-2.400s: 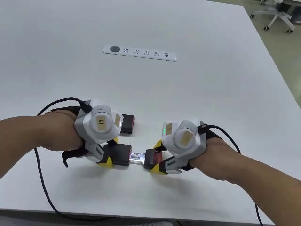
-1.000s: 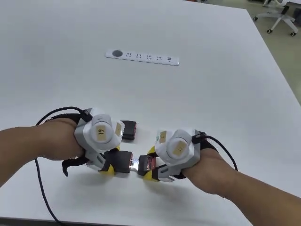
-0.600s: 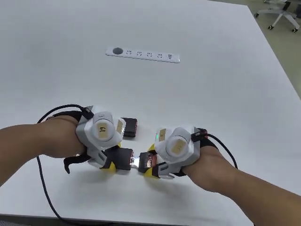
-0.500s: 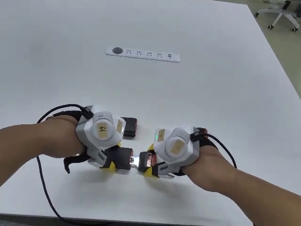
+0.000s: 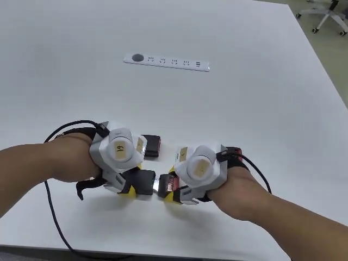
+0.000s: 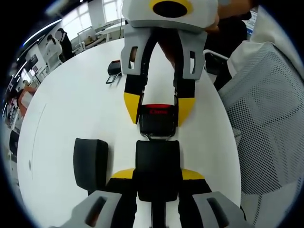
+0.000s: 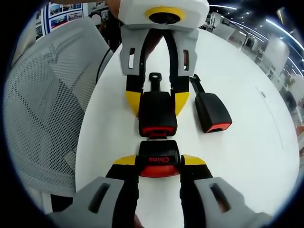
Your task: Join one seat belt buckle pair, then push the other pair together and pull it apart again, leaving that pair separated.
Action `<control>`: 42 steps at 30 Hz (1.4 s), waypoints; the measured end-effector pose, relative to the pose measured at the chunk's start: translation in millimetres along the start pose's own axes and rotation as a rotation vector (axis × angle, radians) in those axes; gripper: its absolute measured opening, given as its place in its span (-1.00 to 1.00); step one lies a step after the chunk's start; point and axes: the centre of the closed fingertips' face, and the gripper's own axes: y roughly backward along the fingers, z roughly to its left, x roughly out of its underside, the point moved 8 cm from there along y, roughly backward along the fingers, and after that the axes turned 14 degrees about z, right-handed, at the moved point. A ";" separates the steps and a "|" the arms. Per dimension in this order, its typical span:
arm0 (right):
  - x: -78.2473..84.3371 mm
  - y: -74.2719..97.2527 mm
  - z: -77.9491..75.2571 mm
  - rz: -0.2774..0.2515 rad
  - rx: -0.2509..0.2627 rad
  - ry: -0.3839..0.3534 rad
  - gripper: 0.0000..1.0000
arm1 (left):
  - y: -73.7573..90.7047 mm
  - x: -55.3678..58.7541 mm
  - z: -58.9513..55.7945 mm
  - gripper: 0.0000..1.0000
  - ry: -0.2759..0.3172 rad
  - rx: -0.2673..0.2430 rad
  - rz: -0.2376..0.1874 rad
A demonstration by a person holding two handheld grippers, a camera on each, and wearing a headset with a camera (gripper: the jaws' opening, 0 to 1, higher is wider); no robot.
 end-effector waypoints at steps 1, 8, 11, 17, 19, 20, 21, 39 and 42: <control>-1.4 -0.8 -0.6 0.000 -0.002 -0.003 -0.39 | 0.1 -0.2 0.1 -0.34 -0.003 0.001 0.001; -2.7 -1.3 -1.9 -0.005 0.010 -0.013 -0.39 | 2.3 -0.6 -2.1 -0.34 0.002 -0.001 -0.007; -3.7 -2.2 -2.0 0.000 0.008 -0.014 -0.39 | 1.4 0.1 -0.5 -0.34 0.001 0.000 0.000; -2.0 -1.8 -2.0 -0.004 0.002 0.036 -0.39 | 1.4 5.8 1.7 -0.33 0.017 0.009 -0.034; -2.0 -2.4 -0.5 0.002 0.003 0.034 -0.40 | 1.6 5.0 1.7 -0.34 0.018 0.013 -0.033; -1.8 -2.3 0.0 0.005 0.004 0.034 -0.40 | 1.7 4.9 2.0 -0.34 0.012 0.015 -0.028; -1.8 -2.1 0.1 0.006 0.003 0.030 -0.40 | 1.2 5.2 2.9 -0.34 0.015 0.016 -0.026; -1.7 -3.7 1.0 0.008 -0.012 0.013 -0.39 | 0.7 7.4 3.9 -0.34 0.038 0.015 -0.035; -1.8 -3.3 1.4 0.010 -0.010 0.012 -0.38 | 0.4 7.4 3.8 -0.33 0.041 0.015 -0.032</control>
